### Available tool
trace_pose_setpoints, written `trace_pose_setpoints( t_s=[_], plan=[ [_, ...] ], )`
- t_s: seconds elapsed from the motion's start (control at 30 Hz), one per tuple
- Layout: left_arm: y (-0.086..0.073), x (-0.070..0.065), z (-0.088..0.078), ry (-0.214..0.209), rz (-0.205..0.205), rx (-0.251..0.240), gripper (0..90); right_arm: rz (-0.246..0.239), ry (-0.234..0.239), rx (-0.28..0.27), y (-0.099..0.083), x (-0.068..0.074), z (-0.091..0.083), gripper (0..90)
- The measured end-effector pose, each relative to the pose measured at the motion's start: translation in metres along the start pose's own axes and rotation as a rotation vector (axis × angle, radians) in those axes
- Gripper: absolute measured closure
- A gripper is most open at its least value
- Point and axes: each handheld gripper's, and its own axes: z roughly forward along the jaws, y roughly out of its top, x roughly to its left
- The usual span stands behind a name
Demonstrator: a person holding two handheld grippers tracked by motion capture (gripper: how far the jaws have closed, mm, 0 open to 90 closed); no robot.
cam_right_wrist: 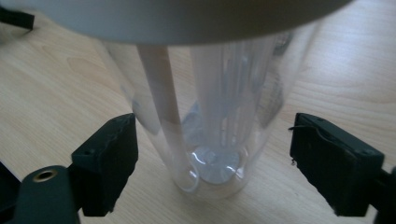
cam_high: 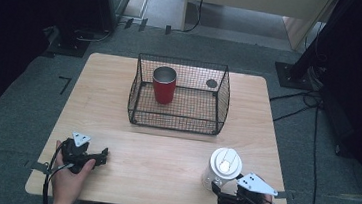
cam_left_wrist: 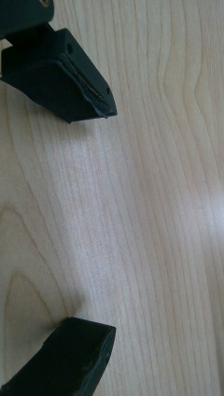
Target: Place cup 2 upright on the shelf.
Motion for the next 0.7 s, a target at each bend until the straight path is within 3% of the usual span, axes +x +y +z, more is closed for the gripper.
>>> trace_pose_setpoints(
  t_s=[0.07, 0.37, 0.47, 0.7],
  plan=[
    [0.000, 0.000, 0.000, 0.000, 0.000, 0.000, 0.2, 0.008, 0.012, 0.006, 0.001, 0.004, 0.003, 14.7],
    [0.000, 0.000, 0.000, 0.000, 0.001, 0.000, 0.2, 0.026, -0.040, -0.018, 0.013, 0.010, 0.015, 13.8],
    [0.000, 0.000, 0.000, 0.001, 0.001, 0.000, 0.2, 0.024, -0.071, -0.023, 0.017, 0.011, 0.017, 9.4],
    [0.000, 0.000, 0.000, 0.000, 0.000, 0.000, 0.2, 0.032, -0.083, -0.063, 0.024, 0.016, 0.021, 9.4]
  ],
)
